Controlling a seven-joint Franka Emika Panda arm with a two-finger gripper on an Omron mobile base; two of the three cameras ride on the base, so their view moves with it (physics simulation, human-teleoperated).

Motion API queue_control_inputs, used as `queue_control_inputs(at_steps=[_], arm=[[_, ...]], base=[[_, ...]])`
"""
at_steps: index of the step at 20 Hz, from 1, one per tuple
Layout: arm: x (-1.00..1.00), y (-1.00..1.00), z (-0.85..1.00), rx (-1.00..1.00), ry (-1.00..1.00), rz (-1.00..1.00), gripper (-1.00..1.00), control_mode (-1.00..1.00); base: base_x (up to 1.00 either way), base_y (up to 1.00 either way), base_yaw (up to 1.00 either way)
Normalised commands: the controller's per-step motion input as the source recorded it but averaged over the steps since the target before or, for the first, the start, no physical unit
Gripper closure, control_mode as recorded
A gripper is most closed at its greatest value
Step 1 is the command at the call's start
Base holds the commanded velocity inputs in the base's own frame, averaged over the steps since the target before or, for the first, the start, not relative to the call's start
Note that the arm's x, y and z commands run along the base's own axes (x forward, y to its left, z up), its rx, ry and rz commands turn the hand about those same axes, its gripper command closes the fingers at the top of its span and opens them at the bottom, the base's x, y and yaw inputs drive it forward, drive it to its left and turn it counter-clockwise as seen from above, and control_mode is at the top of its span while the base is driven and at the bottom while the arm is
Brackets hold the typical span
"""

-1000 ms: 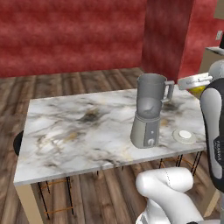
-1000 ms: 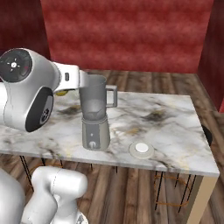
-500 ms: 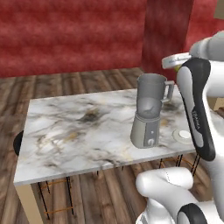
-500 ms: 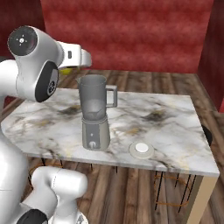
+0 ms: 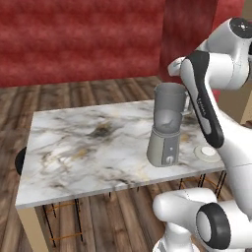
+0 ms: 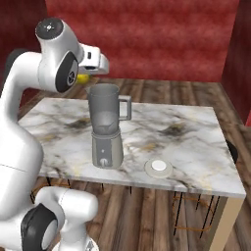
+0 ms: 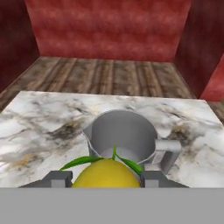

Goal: Grab the lime and lemon from the fridge, place them in the blender, close the lid, and turn on the blender to create a marinade.

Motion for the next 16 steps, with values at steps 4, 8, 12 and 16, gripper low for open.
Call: queue_control_inputs(at_steps=[4,8,12,16], arm=[[0.67,0.0,-0.48,0.0,0.08,0.0,1.0,-1.0],[0.55,0.0,-0.55,0.0,0.03,0.0,1.0,-1.0],[0.48,0.0,-0.5,0.0,0.03,0.0,1.0,-1.0],[0.12,0.0,-0.56,0.0,0.0,0.0,1.0,-1.0]], base=[[0.0,0.0,0.0],[0.0,0.0,0.0],[0.0,0.0,0.0],[0.0,0.0,0.0]])
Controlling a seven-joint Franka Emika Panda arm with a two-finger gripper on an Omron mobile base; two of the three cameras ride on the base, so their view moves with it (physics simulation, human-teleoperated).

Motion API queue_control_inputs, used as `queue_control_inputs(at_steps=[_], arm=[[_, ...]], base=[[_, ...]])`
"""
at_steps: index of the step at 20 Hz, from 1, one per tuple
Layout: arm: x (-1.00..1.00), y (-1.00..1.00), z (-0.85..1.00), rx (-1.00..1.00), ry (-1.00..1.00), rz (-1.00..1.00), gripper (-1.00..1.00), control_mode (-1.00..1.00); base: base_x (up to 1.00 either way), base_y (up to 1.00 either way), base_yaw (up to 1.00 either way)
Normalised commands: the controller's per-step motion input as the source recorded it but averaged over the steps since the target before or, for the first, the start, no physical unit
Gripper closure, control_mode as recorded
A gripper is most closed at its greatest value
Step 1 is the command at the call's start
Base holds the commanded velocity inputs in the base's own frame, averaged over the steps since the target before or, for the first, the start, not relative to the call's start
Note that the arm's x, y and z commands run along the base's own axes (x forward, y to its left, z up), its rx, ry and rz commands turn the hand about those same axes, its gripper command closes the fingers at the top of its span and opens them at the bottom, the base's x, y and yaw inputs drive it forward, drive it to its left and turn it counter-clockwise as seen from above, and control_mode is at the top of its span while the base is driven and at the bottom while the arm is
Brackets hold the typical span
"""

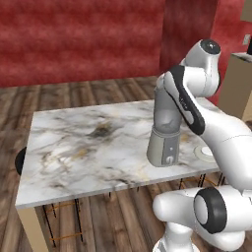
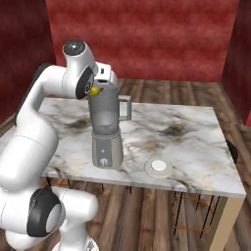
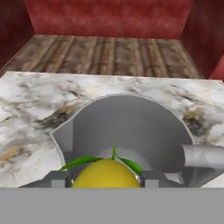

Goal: Grab the lime and lemon from the fridge, place them in the blender, close the lid, and turn on the blender to create a marinade.

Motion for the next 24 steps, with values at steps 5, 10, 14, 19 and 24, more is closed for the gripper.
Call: queue_control_inputs(at_steps=[5,10,14,19,24], arm=[[0.03,0.0,-0.55,0.0,0.0,0.0,1.0,-1.0],[0.04,0.0,-0.45,0.0,0.0,0.0,1.0,-1.0],[0.11,-0.04,-0.34,0.0,0.0,0.0,1.0,-1.0],[0.63,-0.2,0.08,0.01,0.02,0.0,1.0,-1.0],[0.56,-0.18,0.23,0.03,0.07,0.01,1.0,-1.0]], base=[[0.0,0.0,0.0],[0.0,0.0,0.0],[0.0,0.0,0.0],[0.0,0.0,0.0],[0.0,0.0,0.0]])
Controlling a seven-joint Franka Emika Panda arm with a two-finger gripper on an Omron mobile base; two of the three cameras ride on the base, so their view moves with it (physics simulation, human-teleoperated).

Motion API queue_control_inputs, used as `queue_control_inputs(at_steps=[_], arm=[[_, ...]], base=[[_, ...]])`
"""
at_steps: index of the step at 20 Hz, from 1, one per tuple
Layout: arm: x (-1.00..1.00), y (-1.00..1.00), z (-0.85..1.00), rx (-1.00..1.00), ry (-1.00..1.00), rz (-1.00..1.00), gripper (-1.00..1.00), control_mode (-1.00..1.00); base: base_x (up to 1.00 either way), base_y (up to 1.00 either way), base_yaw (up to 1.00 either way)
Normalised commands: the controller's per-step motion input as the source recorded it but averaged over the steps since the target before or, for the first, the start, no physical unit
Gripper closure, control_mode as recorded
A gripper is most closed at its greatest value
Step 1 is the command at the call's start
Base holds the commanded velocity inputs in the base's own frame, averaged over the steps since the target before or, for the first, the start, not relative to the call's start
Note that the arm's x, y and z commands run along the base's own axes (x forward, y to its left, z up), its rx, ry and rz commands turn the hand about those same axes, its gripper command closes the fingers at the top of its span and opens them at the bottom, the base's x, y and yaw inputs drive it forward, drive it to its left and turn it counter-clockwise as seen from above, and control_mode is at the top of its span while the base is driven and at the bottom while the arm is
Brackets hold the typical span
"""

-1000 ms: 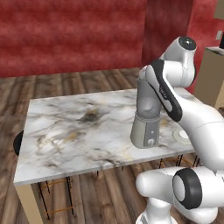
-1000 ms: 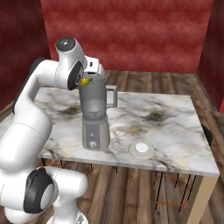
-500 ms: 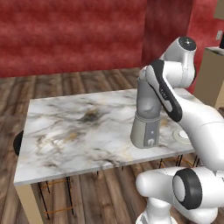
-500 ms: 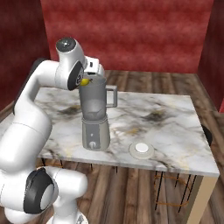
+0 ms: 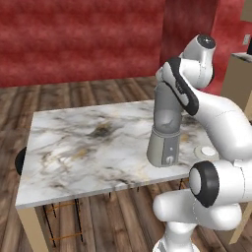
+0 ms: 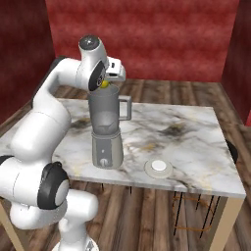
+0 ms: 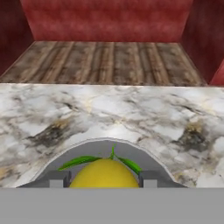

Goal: Grab the lime and lemon from the fridge, place them in the blender, close the lid, and turn on the blender to create a marinade.

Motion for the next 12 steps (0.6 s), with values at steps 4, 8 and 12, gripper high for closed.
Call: queue_control_inputs(at_steps=[4,8,12], arm=[[0.36,-0.03,-0.33,0.0,0.06,0.0,1.0,-1.0],[0.15,0.0,-0.63,0.0,0.02,0.0,1.0,-1.0],[0.0,0.0,-0.8,0.0,0.0,0.0,1.0,-1.0]], base=[[0.0,0.0,0.0],[0.0,0.0,0.0],[0.0,0.0,0.0]])
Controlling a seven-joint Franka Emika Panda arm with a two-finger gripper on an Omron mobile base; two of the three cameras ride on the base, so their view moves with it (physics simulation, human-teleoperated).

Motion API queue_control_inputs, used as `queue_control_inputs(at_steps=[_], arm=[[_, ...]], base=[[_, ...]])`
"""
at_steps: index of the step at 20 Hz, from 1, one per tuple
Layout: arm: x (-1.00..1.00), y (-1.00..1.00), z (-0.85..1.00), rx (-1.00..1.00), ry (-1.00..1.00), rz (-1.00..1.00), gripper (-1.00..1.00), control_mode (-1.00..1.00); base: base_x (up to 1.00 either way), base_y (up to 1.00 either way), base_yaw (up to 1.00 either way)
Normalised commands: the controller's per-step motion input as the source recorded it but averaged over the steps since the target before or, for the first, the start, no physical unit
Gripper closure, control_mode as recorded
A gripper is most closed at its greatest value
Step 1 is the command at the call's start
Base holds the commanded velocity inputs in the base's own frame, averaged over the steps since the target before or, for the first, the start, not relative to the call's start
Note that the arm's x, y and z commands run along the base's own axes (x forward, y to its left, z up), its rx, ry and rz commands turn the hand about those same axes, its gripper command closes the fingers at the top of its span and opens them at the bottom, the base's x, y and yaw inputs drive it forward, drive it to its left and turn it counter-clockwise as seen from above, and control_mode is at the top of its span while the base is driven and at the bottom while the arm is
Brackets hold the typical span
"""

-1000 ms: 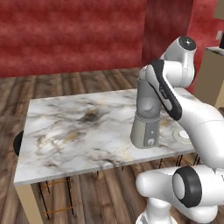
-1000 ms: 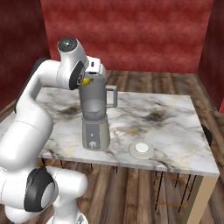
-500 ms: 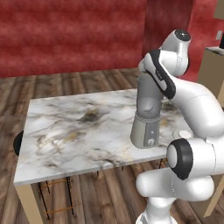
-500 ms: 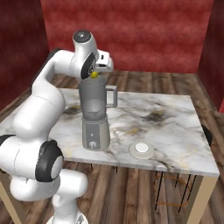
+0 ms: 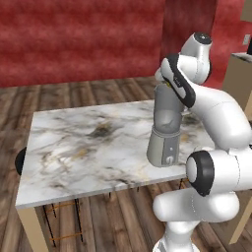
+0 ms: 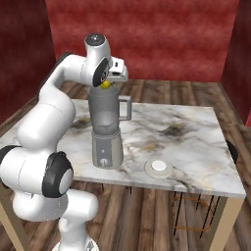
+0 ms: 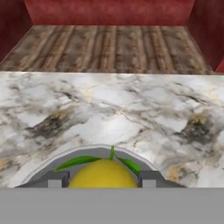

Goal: Grab the lime and lemon from the fridge, place them in the blender, close the lid, and turn on the blender to create a marinade.

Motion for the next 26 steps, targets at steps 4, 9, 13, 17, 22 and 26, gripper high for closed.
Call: queue_control_inputs(at_steps=[4,9,13,17,22,26], arm=[[0.0,0.0,-0.83,-0.01,0.0,0.0,1.0,-1.0],[-0.13,0.0,-0.83,0.0,0.0,0.0,1.0,-1.0],[-0.63,-0.01,-0.6,0.0,-0.03,0.02,1.0,-1.0],[-0.59,0.0,-0.43,0.0,0.0,0.0,1.0,-1.0],[-0.19,0.01,-0.63,0.0,0.04,0.0,1.0,-1.0],[0.0,0.09,-0.65,-0.01,0.12,0.0,1.0,-1.0]], base=[[0.0,0.0,0.0],[0.0,0.0,0.0],[0.0,0.0,0.0],[0.0,0.0,0.0],[0.0,0.0,0.0],[0.0,0.0,0.0]])
